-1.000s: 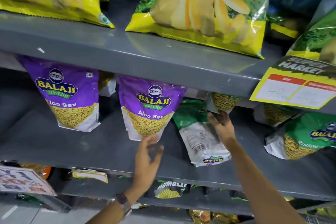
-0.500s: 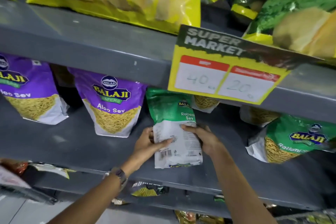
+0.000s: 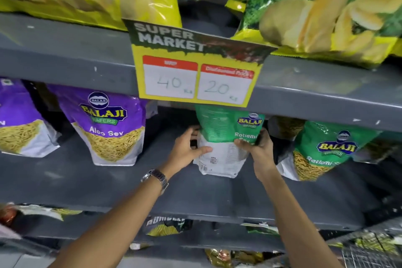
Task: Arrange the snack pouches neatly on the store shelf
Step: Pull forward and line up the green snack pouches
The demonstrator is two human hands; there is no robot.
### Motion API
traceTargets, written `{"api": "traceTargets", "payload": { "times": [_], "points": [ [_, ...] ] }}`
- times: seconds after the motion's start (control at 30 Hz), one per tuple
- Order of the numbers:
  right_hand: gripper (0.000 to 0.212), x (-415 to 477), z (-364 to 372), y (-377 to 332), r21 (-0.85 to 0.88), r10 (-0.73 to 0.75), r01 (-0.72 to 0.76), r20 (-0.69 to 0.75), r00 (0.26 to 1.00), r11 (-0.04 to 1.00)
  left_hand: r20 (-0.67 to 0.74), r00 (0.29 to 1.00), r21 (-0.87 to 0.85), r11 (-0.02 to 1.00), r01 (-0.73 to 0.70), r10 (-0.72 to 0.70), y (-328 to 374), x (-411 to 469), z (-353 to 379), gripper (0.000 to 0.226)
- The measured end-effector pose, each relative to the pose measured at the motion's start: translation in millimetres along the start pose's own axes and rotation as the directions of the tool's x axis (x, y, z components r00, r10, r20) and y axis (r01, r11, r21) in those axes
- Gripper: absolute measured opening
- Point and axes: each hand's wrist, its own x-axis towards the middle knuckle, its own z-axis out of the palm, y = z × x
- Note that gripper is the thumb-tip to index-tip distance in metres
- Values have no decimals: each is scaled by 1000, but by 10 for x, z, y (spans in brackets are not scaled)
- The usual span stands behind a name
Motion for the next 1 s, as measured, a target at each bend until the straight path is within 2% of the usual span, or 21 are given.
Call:
{"api": "traceTargets", "payload": {
  "times": [0.13, 0.2, 0.3, 0.37, 0.43, 0.5, 0.57, 0.73, 0.83, 0.93, 1.0],
  "points": [
    [64, -17, -295, -50, 97, -2, -9, 116, 993, 995, -19, 1000, 39, 999, 2, -1, 15, 76, 63, 58],
    [59, 31, -368, -174, 142, -27, 0, 184, 983, 990, -30, 1000, 11, 1000, 6, -6, 27, 30, 80, 63],
    [45, 80, -346, -299, 118, -44, 24, 171, 984, 993, -228, 973, -68, 996, -61, 43, 44, -263, 227, 76],
    [37, 59, -301, -331, 72, -104, 96, 123, 987, 993, -337, 940, -77, 994, -78, 48, 38, -555, 445, 65],
    [38, 0, -240, -322, 32, -181, 179, 91, 979, 983, -279, 960, -88, 996, -29, 3, 53, -808, 693, 66],
    [40, -75, -192, -299, 15, -233, 233, 40, 972, 972, -182, 983, -65, 998, 13, -24, 95, -941, 892, 85],
    [42, -163, -169, -285, -37, -267, 266, -23, 963, 963, -189, 981, -52, 998, 33, -42, 145, -948, 1009, 104],
    [54, -504, -69, -250, -215, -242, 223, -67, 968, 951, -153, 988, 6, 999, 33, -32, 254, -777, 1054, 126],
    [46, -663, -35, -223, -268, -251, 245, 10, 968, 932, -148, 989, 60, 998, 29, -20, 244, -611, 1045, 123],
    [25, -647, -131, -247, -111, -230, 241, 106, 967, 964, -170, 984, -33, 998, 56, -61, 187, -438, 949, 103],
    [22, -537, -233, -271, -49, -245, 245, 10, 969, 968, -164, 983, -57, 995, 77, -86, 133, -362, 874, 90]
  ]
}}
